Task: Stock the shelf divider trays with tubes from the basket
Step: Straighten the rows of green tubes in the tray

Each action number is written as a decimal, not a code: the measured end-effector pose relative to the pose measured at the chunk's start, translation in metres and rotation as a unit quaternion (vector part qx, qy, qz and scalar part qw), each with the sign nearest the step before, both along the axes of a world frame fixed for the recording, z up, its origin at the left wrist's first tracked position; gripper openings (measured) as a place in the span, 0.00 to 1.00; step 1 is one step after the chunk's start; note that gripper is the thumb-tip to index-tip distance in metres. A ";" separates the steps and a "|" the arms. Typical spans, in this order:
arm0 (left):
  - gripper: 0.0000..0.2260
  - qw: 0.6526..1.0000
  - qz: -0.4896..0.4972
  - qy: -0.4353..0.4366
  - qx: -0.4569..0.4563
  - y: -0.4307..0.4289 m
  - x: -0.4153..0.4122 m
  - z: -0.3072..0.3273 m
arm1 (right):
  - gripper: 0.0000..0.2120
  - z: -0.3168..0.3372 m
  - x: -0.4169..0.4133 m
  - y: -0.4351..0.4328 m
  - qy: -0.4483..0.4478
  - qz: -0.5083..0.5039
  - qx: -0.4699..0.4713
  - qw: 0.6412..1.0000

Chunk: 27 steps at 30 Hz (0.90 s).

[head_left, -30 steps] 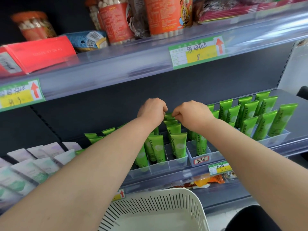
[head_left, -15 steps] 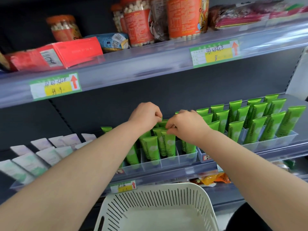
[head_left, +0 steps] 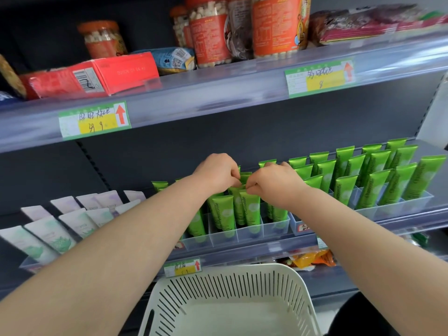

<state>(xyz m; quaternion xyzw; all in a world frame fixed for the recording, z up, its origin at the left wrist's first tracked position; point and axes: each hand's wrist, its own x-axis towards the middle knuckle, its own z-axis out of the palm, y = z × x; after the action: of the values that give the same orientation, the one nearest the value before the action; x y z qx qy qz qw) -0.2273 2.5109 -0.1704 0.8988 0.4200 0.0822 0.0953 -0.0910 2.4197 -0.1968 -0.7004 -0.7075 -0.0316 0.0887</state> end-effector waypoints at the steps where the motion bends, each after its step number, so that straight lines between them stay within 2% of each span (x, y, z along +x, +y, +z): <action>1: 0.03 1.000 -0.006 0.009 -0.005 0.000 0.000 0.000 | 0.10 0.001 0.001 -0.001 0.004 0.001 0.004 1.000; 4: 0.05 0.999 -0.018 0.042 0.003 -0.001 0.001 0.000 | 0.14 0.002 0.005 -0.003 -0.003 -0.011 0.029 1.000; 8: 0.06 0.998 -0.024 0.058 0.032 -0.002 0.008 -0.002 | 0.14 0.001 0.014 -0.005 0.011 -0.033 0.047 0.998; 14: 0.06 0.996 -0.033 0.040 0.072 -0.008 0.020 -0.005 | 0.12 -0.002 0.022 -0.008 0.014 -0.050 0.092 0.994; 18: 0.05 0.998 -0.025 0.038 0.045 -0.006 0.021 -0.005 | 0.12 -0.004 0.024 -0.006 0.030 -0.051 0.105 0.993; 21: 0.04 1.000 -0.002 -0.008 0.013 -0.003 0.020 -0.001 | 0.12 -0.004 0.024 -0.005 0.032 -0.048 0.121 0.991; 24: 0.06 0.997 0.034 -0.055 0.044 0.005 0.017 0.002 | 0.13 -0.005 0.022 -0.002 0.028 -0.038 0.123 0.991; 27: 0.06 0.995 0.059 -0.031 0.078 0.012 0.014 0.004 | 0.13 -0.007 0.019 0.000 0.029 -0.030 0.115 0.993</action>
<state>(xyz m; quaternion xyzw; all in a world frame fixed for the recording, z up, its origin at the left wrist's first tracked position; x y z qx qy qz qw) -0.2129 2.5229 -0.1660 0.8742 0.4613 0.1479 0.0326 -0.0715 2.4200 -0.2042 -0.7073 -0.6749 -0.0948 0.1878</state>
